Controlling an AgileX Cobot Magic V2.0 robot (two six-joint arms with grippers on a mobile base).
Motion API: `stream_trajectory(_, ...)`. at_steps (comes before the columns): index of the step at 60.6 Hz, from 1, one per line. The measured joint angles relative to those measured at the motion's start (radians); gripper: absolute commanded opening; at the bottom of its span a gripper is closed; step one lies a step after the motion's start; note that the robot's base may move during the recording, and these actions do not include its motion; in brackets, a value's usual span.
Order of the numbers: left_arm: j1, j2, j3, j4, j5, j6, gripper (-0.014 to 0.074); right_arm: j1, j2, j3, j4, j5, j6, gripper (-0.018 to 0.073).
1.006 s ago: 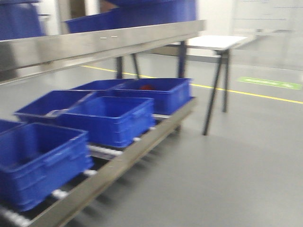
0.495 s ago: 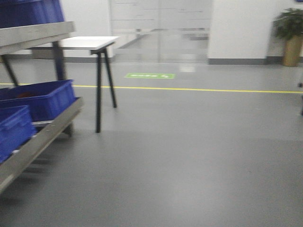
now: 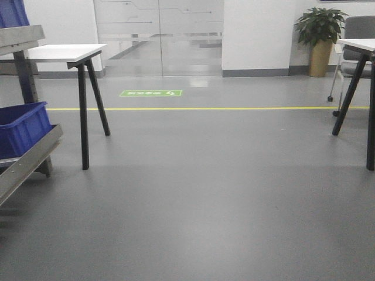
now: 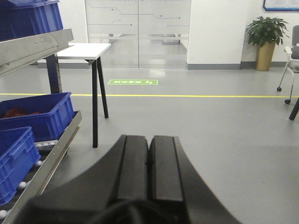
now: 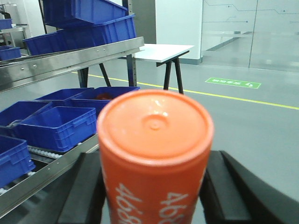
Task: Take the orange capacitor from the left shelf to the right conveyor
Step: 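Drive the base to the conveyor while holding the capacitor in the right gripper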
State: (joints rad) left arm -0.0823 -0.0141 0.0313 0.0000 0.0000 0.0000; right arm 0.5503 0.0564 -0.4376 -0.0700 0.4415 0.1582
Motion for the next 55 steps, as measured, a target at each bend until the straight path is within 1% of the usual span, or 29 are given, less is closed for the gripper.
stream_trajectory(55,0.000,0.000,0.000,0.000,0.000,0.000,-0.0105,0.000,0.000,0.000,0.002,0.000,0.000,0.0049)
